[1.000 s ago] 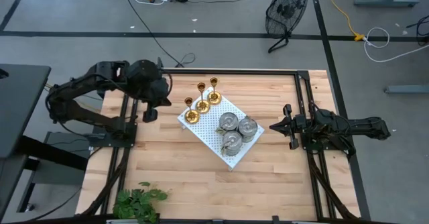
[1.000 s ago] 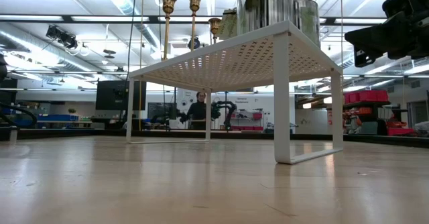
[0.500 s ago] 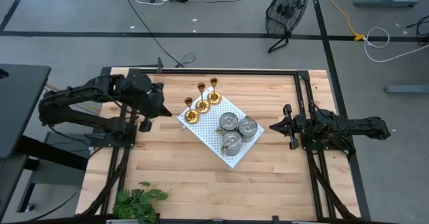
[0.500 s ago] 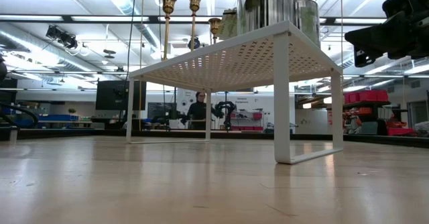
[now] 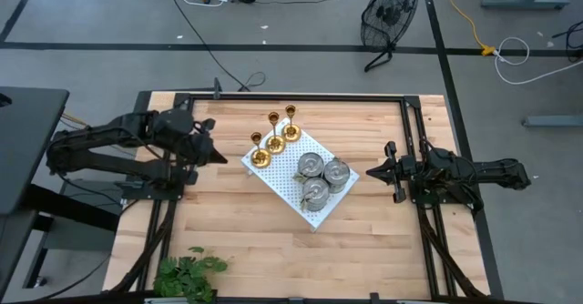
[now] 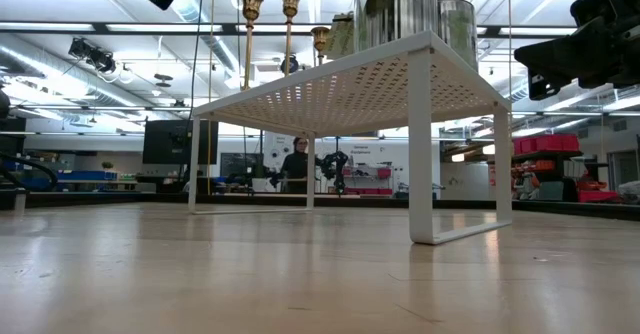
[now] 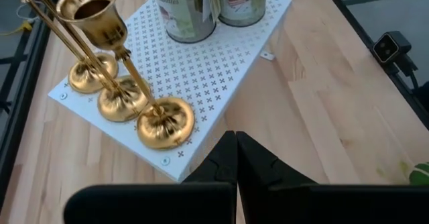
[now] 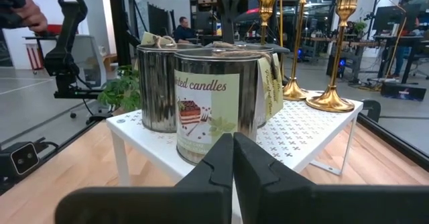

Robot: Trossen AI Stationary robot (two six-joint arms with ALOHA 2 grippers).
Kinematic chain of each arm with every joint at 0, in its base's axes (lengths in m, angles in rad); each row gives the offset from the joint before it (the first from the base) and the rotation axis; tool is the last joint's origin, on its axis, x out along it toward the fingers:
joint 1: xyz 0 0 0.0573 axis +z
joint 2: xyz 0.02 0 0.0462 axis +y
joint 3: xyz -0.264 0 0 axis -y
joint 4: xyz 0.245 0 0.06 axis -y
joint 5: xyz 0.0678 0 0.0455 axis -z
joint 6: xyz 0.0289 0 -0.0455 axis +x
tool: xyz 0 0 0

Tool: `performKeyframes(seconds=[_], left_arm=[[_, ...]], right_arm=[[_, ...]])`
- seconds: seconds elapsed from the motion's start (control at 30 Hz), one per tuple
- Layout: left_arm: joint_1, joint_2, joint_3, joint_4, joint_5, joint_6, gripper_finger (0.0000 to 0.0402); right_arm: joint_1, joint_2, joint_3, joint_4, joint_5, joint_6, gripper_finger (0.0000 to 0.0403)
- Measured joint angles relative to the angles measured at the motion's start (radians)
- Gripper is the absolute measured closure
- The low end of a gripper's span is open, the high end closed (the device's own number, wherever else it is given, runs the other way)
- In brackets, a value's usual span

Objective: Pick & Place candle stick holders
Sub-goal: Return to Home Position

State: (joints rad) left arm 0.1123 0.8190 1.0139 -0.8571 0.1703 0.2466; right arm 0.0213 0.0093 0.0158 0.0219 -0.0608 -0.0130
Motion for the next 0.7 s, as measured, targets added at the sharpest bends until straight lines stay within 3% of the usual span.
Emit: performKeyframes(seconds=[0.2,0.43,0.7], left_arm=[[0.000,-0.052,-0.041,0.053,0.011,0.000,0.0401],[-0.006,-0.146,-0.172,0.153,0.018,-0.007,0.0401],[-0.080,-0.226,-0.371,0.409,0.017,-0.063,0.0401]], right_arm=[[0.000,0.000,0.000,0.000,0.000,0.000,0.0387],[0.000,0.000,0.000,0.000,0.000,0.000,0.0387],[0.000,0.000,0.000,0.000,0.000,0.000,0.0387]])
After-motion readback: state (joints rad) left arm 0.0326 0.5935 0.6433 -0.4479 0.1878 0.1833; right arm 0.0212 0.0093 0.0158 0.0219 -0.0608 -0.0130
